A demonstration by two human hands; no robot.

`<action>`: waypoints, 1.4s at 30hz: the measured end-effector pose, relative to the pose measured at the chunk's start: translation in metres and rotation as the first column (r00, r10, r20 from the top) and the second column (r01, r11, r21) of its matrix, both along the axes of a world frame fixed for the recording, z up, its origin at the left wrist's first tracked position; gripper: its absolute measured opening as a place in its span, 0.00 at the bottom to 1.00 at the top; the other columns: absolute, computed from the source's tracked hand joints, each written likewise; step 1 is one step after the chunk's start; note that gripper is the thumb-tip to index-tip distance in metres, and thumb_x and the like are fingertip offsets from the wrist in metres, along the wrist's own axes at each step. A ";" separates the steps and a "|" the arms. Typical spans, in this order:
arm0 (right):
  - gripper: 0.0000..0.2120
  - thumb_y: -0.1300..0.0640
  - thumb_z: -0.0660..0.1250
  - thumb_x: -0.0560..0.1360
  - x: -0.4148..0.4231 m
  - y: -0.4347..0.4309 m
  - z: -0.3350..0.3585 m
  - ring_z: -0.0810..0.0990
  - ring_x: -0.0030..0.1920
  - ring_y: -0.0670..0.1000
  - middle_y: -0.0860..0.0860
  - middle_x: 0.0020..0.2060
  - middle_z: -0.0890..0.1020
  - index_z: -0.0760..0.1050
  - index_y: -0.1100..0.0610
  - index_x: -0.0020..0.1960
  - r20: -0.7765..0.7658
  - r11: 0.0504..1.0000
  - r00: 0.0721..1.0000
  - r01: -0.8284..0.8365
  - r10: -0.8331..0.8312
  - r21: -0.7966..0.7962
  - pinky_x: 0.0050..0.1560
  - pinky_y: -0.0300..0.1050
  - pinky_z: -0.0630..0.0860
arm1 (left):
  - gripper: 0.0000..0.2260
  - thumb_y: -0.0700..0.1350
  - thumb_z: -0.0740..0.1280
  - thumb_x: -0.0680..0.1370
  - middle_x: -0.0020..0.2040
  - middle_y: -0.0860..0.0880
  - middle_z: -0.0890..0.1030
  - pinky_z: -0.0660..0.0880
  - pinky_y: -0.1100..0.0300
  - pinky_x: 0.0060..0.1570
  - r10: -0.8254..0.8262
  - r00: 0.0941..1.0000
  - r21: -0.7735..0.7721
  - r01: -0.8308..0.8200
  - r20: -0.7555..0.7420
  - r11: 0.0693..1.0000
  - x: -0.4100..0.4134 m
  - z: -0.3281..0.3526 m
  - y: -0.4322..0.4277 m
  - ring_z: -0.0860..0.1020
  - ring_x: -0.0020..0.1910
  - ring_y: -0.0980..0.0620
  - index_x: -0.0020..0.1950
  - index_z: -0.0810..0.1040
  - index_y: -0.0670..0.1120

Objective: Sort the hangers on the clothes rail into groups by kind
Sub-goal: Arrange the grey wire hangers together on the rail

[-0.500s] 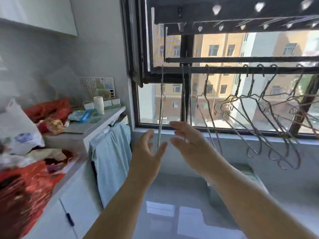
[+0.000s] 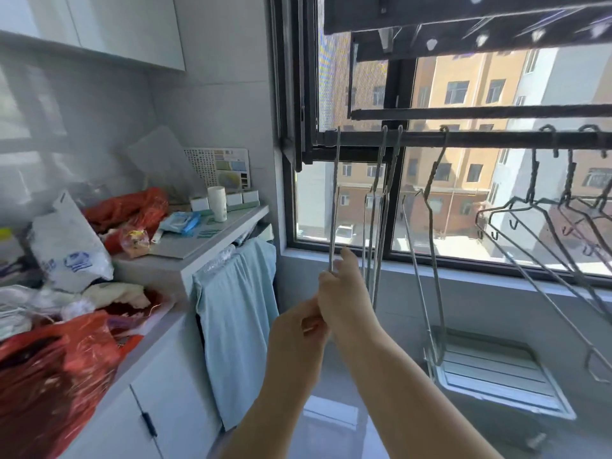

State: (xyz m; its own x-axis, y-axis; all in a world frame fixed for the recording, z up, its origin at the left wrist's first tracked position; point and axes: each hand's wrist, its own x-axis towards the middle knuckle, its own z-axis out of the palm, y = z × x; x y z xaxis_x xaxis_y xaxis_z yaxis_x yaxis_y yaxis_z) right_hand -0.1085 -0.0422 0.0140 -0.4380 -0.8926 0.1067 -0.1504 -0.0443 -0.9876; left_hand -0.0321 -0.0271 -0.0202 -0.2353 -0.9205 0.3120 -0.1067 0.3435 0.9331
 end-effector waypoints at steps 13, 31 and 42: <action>0.29 0.73 0.50 0.73 -0.005 -0.014 0.007 0.70 0.34 0.47 0.50 0.53 0.74 0.61 0.54 0.71 0.061 0.995 0.993 0.102 -0.103 0.025 0.38 0.43 0.70 | 0.14 0.29 0.64 0.71 0.27 0.52 0.77 0.65 0.74 0.29 -0.104 0.995 -0.083 0.104 0.006 0.991 0.000 0.016 -0.010 0.72 0.28 0.63 0.33 0.79 0.47; 0.22 0.64 0.58 0.77 -0.017 0.029 0.067 0.60 0.70 0.54 0.53 0.70 0.62 0.60 0.57 0.70 -0.812 0.933 0.562 0.354 -0.159 0.063 0.66 0.45 0.62 | 0.26 0.34 0.68 0.67 0.55 0.50 0.74 0.62 0.68 0.61 0.171 0.981 -0.579 -0.088 0.090 0.810 0.007 0.002 -0.013 0.71 0.55 0.54 0.64 0.69 0.47; 0.15 0.63 0.65 0.75 -0.051 0.012 0.042 0.81 0.49 0.56 0.59 0.49 0.81 0.68 0.63 0.60 -0.578 0.897 0.810 0.324 -0.100 0.300 0.53 0.49 0.78 | 0.21 0.40 0.61 0.77 0.64 0.52 0.72 0.67 0.63 0.61 -0.324 0.928 -0.190 0.357 0.186 0.915 -0.043 0.009 -0.016 0.72 0.62 0.55 0.69 0.63 0.49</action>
